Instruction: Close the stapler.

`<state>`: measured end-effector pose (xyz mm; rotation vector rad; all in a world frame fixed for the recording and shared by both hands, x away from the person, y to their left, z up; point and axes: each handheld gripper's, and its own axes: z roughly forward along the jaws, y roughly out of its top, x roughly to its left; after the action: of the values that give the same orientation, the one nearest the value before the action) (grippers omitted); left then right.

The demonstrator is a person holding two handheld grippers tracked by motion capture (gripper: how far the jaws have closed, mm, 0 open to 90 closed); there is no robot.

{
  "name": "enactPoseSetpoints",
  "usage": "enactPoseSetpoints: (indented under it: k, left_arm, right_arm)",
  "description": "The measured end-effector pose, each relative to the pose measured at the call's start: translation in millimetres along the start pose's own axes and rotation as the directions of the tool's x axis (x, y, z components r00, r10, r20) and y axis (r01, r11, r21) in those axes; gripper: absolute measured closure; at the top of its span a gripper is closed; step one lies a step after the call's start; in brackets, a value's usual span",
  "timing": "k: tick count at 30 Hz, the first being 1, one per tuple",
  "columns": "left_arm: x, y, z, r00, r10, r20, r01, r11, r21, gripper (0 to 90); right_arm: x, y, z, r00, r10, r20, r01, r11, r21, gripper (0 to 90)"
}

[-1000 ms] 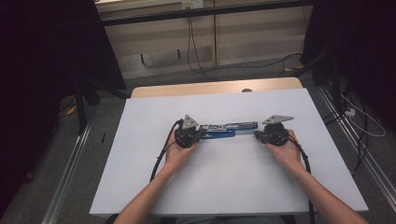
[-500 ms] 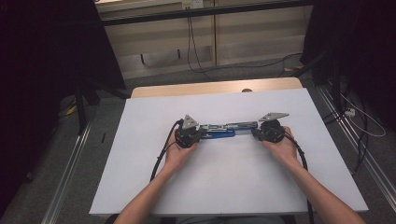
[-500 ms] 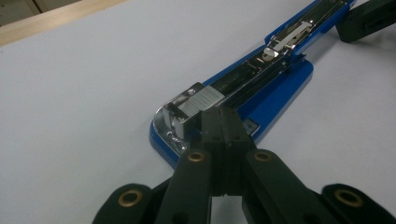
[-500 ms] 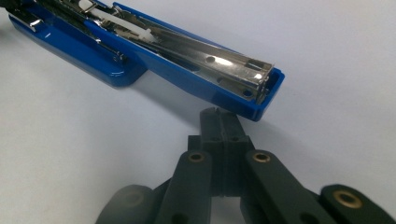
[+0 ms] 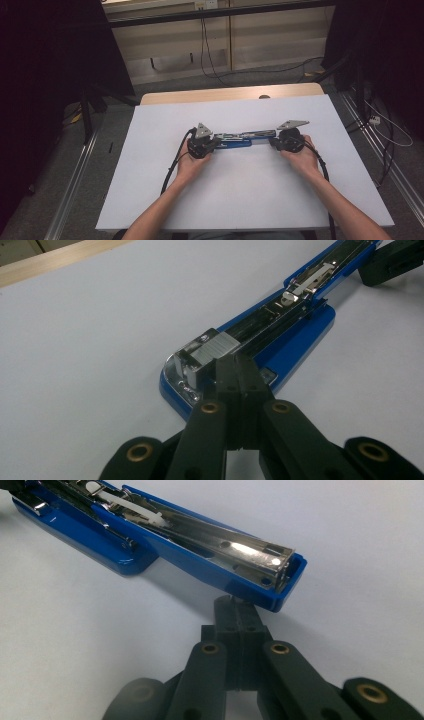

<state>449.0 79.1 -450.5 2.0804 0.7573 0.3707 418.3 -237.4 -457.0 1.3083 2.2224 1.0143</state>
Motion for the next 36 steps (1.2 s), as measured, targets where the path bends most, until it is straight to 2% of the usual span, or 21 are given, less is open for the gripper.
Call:
enactPoseSetpoints:
  k: [4, 6, 13, 26, 36]
  left_arm:
    - [0.0, 0.2, 0.0, 1.0, 0.007, -0.004, -0.007, 1.0, 0.0, 90.0]
    - [-0.3, 0.2, 0.2, 1.0, 0.008, -0.005, -0.008, 1.0, -0.001, 90.0]
    - [-0.2, 0.2, 0.2, 0.9999, 0.014, -0.003, -0.014, 0.9999, 0.0, 90.0]
    - [-0.4, 0.5, 0.4, 1.0, -0.009, -0.001, 0.009, 1.0, 0.002, 90.0]
    - [-0.1, 0.5, 0.2, 1.0, -0.008, 0.0, 0.008, 1.0, 0.004, 90.0]
  right_arm:
    - [0.0, 0.4, 0.5, 1.0, -0.006, 0.0, 0.006, 1.0, -0.001, 90.0]
    - [0.7, 0.7, 0.5, 0.9997, -0.026, 0.002, 0.026, 1.0, 0.0, 90.0]
    - [-0.6, -0.1, 0.6, 1.0, -0.005, -0.008, 0.005, 1.0, -0.006, 90.0]
    - [-0.7, 0.1, 1.3, 0.9999, -0.004, -0.013, 0.004, 1.0, -0.011, 90.0]
    - [-0.1, 0.1, 1.4, 1.0, -0.003, -0.008, 0.003, 1.0, -0.024, 90.0]
